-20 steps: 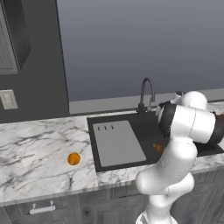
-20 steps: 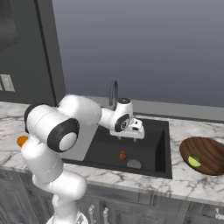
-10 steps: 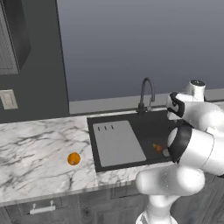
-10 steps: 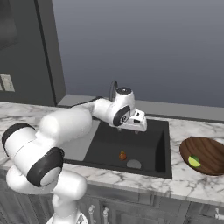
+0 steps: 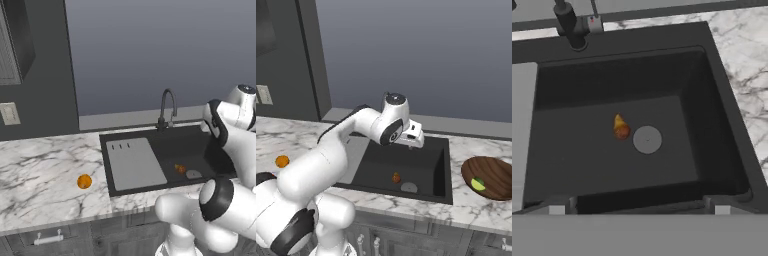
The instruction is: There is a mixed pile of frozen fruits and vegetables on the counter. Locate all the frozen vegetables and place the items in a bowl on the counter. Take all the frozen fruits and defrost them in a running sink.
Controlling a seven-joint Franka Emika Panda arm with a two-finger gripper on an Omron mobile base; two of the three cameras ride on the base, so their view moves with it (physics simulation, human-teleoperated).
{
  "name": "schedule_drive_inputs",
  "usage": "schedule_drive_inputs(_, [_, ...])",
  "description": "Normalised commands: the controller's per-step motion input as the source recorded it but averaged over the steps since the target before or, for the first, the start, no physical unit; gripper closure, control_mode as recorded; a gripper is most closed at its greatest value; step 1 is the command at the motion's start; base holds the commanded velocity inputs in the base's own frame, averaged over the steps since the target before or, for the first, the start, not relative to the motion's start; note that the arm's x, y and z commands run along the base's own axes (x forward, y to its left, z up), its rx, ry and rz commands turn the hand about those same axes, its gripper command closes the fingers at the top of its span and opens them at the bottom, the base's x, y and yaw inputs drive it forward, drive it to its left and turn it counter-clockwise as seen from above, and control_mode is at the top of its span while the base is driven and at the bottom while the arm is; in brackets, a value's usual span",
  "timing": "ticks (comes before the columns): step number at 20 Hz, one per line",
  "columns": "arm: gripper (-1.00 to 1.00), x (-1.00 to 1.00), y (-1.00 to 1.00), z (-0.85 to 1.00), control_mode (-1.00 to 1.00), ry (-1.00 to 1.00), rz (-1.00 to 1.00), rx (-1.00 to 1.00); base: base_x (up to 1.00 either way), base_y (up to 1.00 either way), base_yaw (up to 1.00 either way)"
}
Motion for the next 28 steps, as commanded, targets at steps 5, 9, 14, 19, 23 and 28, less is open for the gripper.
schedule_drive_inputs(5, [-1.0,-0.56,0.25,0.42,-1.0,-0.02,-0.02,0.01,0.0,0.0,0.0])
schedule_drive_inputs(9, [-1.0,-0.38,0.33,0.42,-1.0,-0.04,0.08,0.0,0.0,0.0,0.0])
schedule_drive_inputs(14, [-1.0,-0.2,0.62,0.31,-1.0,-0.08,0.14,-0.02,0.0,0.0,0.0])
schedule_drive_inputs(19, [-1.0,-0.2,0.72,0.1,-1.0,-0.09,0.06,-0.05,0.0,0.0,0.0])
schedule_drive_inputs(23, [-1.0,-0.02,0.65,0.0,-1.0,-0.06,0.09,-0.09,0.0,0.0,0.0])
schedule_drive_inputs(28, [-1.0,0.0,0.74,0.02,-1.0,0.0,0.02,-0.15,0.0,0.0,0.0])
